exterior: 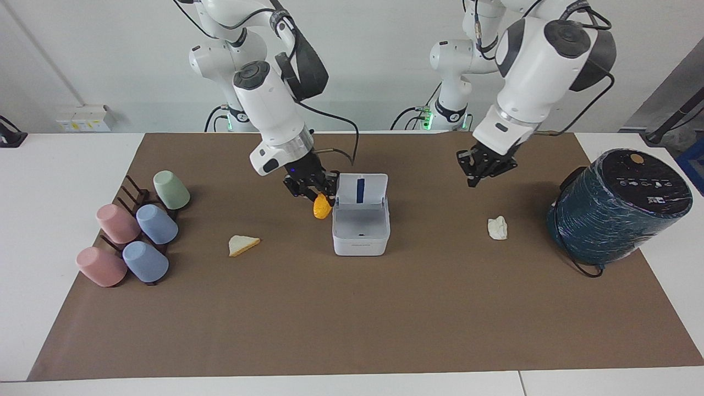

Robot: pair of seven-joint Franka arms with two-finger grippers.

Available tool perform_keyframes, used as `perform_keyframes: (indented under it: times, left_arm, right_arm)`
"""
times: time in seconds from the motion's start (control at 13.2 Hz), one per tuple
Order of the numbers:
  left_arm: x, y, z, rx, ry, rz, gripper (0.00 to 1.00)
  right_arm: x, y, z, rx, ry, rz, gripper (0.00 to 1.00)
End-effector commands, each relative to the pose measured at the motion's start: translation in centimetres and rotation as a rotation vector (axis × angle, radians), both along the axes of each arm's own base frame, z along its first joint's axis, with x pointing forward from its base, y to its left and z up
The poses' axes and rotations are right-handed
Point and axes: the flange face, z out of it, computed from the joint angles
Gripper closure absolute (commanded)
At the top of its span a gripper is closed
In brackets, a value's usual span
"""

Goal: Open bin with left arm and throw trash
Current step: 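Lift the lid off with the left gripper while the right gripper carries the trash, then drop the orange trash into the bin while the left gripper reaches the paper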

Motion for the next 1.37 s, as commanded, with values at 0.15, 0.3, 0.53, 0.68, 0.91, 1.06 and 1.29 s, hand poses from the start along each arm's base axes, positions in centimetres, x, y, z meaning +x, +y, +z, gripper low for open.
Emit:
perform_keyframes:
  times: [0.15,0.3,0.53,0.68,0.91,1.06,1.29]
  left_arm:
    - [0.2,1.6,-6.6,0.089,-0.082,-0.063,0.15]
    - [0.4,3.0,-9.5,0.106,-0.115,-0.054,0.15]
    - [0.1,5.4,-12.6,0.195,-0.151,-0.080,0.14]
    - [0.0,5.8,-14.1,0.202,-0.158,-0.084,0.14]
    - [0.0,6.8,-18.6,0.264,-0.154,-0.133,0.13]
    - [-0.1,8.9,-21.2,0.248,-0.162,-0.109,0.13]
    - [-1.6,9.3,-24.7,0.234,-0.125,-0.077,0.13]
  right_arm:
    - [-0.4,2.9,-2.3,0.041,0.030,-0.052,1.00]
    - [-0.6,3.8,-3.3,0.065,0.061,-0.058,1.00]
    - [-0.8,4.3,-4.1,0.065,0.077,-0.057,0.81]
    - [-0.9,4.5,-4.4,0.076,0.076,-0.065,0.62]
    - [-1.2,5.1,-4.7,0.080,0.069,-0.081,0.28]
    - [-1.2,5.2,-4.6,0.083,0.062,-0.083,0.00]
    - [-0.7,4.9,-3.6,0.077,0.033,-0.068,0.00]
